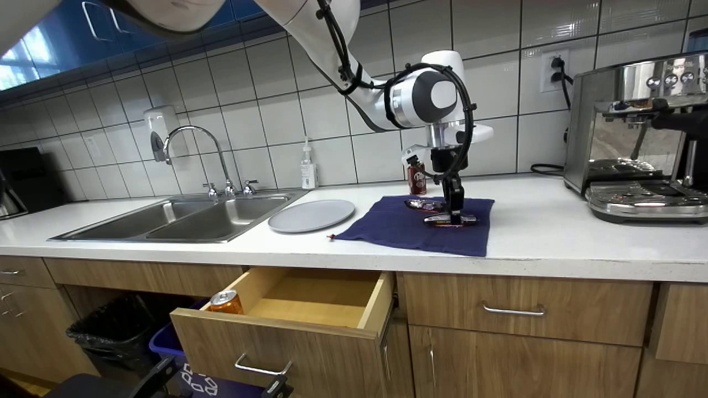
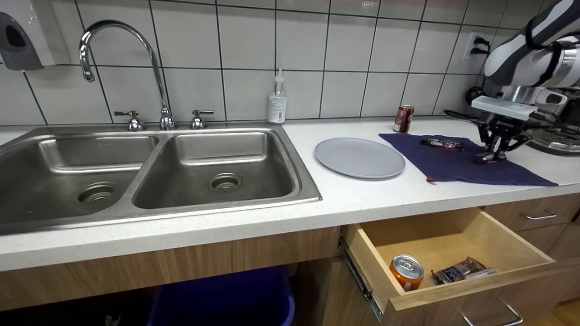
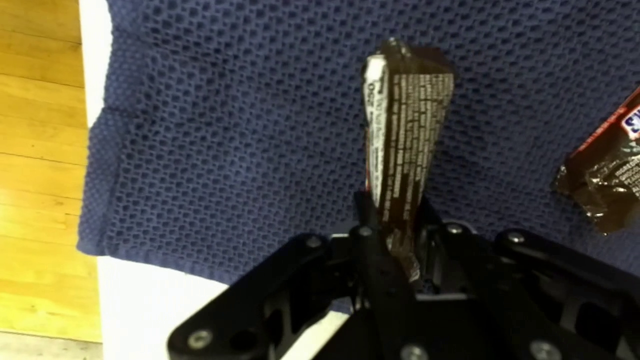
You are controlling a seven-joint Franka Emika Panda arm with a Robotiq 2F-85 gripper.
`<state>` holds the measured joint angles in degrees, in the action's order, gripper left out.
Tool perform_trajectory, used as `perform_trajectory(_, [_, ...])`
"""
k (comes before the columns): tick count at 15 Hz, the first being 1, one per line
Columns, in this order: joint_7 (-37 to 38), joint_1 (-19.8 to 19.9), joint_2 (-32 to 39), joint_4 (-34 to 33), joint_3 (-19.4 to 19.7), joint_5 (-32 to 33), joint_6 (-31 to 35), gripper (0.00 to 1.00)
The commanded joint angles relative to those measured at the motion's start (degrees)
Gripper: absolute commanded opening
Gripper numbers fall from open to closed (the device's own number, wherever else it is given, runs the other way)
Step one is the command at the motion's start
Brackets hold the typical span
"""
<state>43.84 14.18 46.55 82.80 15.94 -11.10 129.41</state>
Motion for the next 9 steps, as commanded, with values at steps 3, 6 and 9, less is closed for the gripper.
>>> perform_trajectory(3, [-1.07,1.13,-0.91,-0.79,-0.73,-0.48,-1.54,0.03])
perform_trajectory(6, [-1.13,1.01,-1.93,0.15,-0.44,-0.29,-0.94,0.04])
perform_trajectory(9, [-1.18,0.67,-3.38,1.31,-0.04,0.05,-0.33,0.04])
